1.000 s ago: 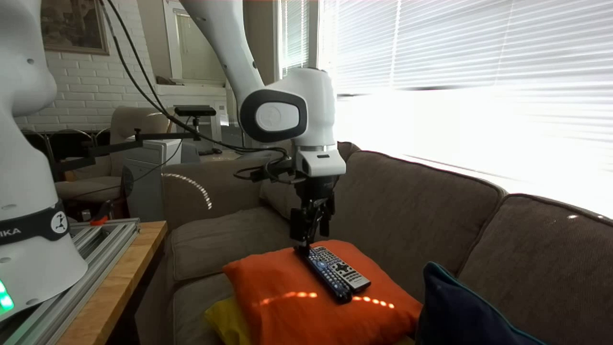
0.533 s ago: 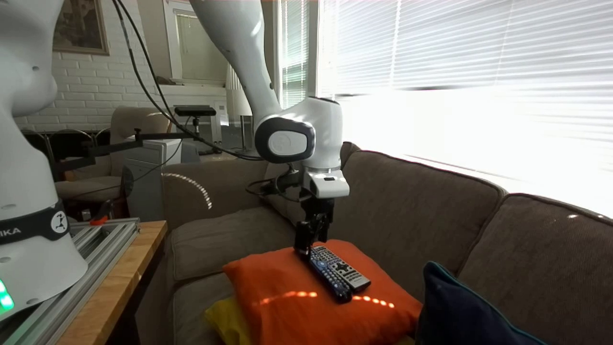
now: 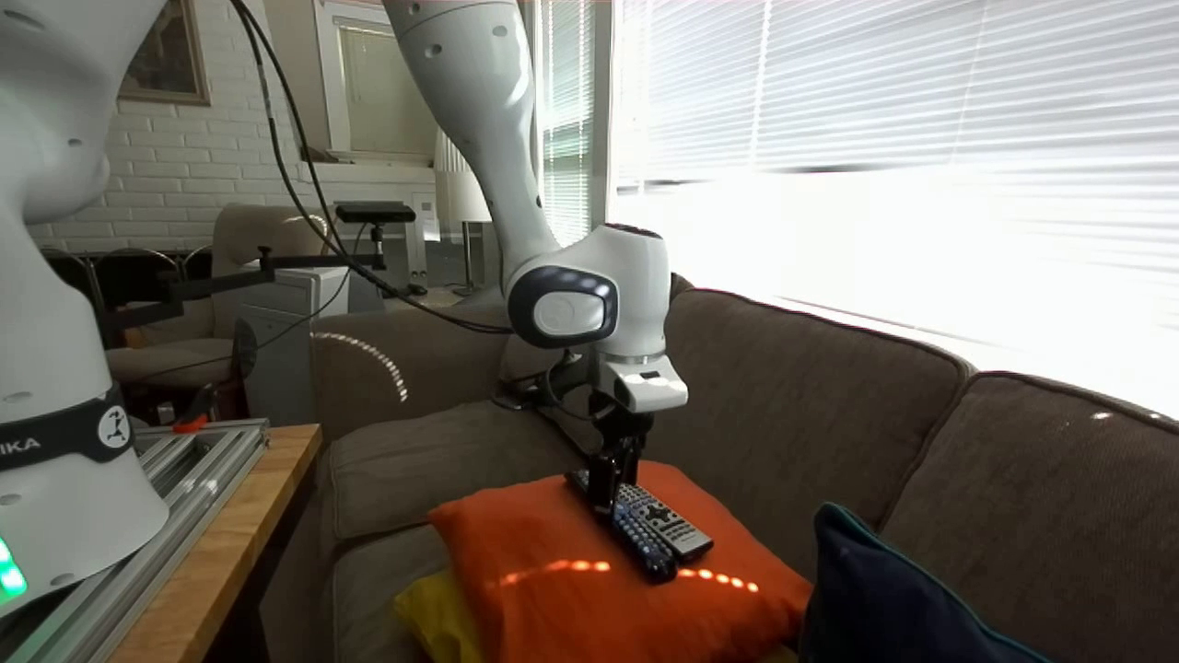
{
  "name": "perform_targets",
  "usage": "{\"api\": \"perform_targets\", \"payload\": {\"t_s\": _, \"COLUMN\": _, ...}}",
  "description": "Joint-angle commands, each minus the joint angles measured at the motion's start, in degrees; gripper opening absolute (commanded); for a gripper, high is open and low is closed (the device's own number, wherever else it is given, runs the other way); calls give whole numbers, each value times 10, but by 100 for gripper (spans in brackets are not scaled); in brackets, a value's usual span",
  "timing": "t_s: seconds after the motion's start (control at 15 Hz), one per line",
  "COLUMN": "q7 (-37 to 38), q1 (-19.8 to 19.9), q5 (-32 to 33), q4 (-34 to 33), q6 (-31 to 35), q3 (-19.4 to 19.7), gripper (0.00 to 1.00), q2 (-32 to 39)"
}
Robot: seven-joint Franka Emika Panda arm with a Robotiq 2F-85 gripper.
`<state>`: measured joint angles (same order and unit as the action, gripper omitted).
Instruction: Put the remotes on the seat
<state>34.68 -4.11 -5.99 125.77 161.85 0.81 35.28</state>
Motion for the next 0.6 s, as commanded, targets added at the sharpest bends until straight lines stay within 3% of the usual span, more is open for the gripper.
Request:
{"api": "perform_targets", "payload": {"t_s": 0.0, "q7": -20, "q1": -2, "q5": -44, "q4": -35, "q6": 8, "q3": -4, "gripper": 100, "q2": 38}}
{"api": "perform_targets", "payload": {"t_s": 0.2, "q7": -19, "q1": -2, "q5": -59, "q4": -51, "q6": 7, "q3": -5, "gripper": 100, "q2": 55}}
{"api": "perform_targets", "payload": {"t_s": 0.27, "q7": -19, "q1": -3, "q5": -64, "q4": -56, "q6": 8, "q3": -5, "gripper": 75, "q2": 60}}
{"api": "perform_targets", "payload": {"t_s": 0.33, "q7": -19, "q1": -2, "q5": -67, "q4": -61, "q6": 7, "q3": -6, "gripper": 74, "q2": 65}}
{"api": "perform_targets", "payload": {"t_s": 0.53, "q7": -19, "q1": -4, "q5": -71, "q4": -67, "q6": 6, "q3": -4, "gripper": 53, "q2": 69}}
